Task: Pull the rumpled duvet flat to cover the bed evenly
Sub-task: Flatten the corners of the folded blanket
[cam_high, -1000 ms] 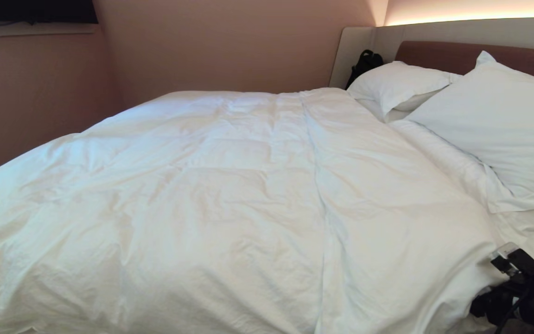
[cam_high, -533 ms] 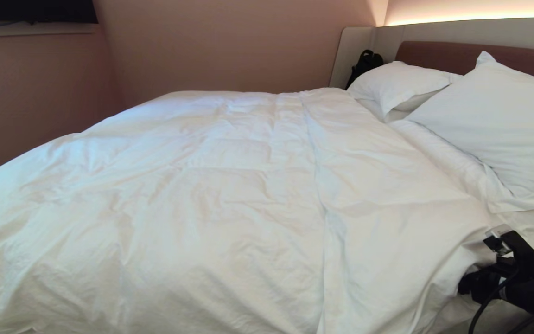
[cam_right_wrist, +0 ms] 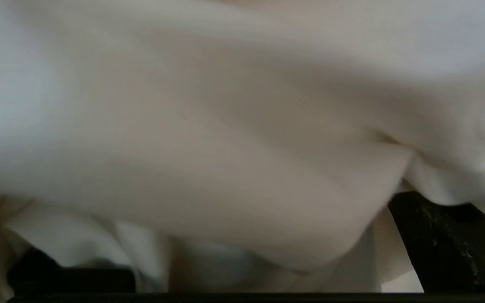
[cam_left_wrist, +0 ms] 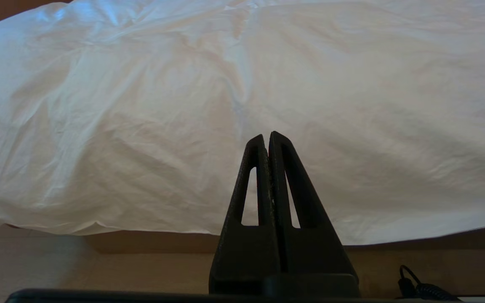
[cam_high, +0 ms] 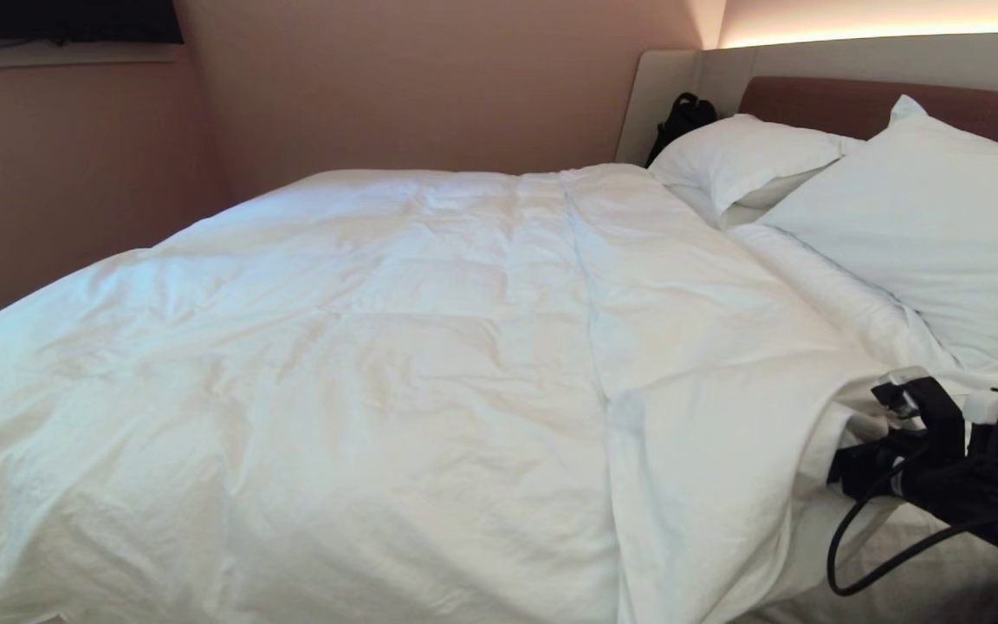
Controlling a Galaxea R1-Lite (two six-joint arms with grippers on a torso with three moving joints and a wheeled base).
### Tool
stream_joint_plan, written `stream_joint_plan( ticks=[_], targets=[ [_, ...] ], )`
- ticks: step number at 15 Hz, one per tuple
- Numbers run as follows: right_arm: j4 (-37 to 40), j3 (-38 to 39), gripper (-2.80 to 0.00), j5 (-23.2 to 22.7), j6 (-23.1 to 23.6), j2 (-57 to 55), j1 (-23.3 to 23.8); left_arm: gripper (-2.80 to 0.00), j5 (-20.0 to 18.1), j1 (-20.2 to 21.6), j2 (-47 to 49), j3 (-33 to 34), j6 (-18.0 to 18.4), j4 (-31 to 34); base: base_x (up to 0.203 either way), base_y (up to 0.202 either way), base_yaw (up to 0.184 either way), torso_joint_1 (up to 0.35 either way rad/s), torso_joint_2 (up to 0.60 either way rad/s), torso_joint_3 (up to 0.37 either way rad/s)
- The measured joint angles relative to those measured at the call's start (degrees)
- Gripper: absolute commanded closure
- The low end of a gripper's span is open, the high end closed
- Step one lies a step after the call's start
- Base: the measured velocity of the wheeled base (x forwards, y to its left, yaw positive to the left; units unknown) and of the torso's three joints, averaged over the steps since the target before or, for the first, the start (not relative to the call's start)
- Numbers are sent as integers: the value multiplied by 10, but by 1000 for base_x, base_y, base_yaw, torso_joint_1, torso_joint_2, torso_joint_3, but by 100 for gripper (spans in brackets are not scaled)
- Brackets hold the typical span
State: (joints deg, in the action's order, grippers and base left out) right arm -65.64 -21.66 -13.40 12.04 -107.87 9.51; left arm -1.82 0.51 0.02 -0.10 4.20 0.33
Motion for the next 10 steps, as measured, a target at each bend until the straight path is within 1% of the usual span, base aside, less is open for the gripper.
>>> stream_joint_plan(
  ticks=[4,6,8,10],
  targets=[
    [60,-71,-280,40,-31,0,-4,0,0,0,0,0,0,0,0,0,0,0,0,0],
    [94,-146,-280,60,-48,0,-7,0,0,0,0,0,0,0,0,0,0,0,0,0],
    [133,-200,-280,80,-68,0,-10,0,0,0,0,0,0,0,0,0,0,0,0,0],
    [173,-220,-280,96,-88,2,-11,0,0,0,0,0,0,0,0,0,0,0,0,0]
  ],
)
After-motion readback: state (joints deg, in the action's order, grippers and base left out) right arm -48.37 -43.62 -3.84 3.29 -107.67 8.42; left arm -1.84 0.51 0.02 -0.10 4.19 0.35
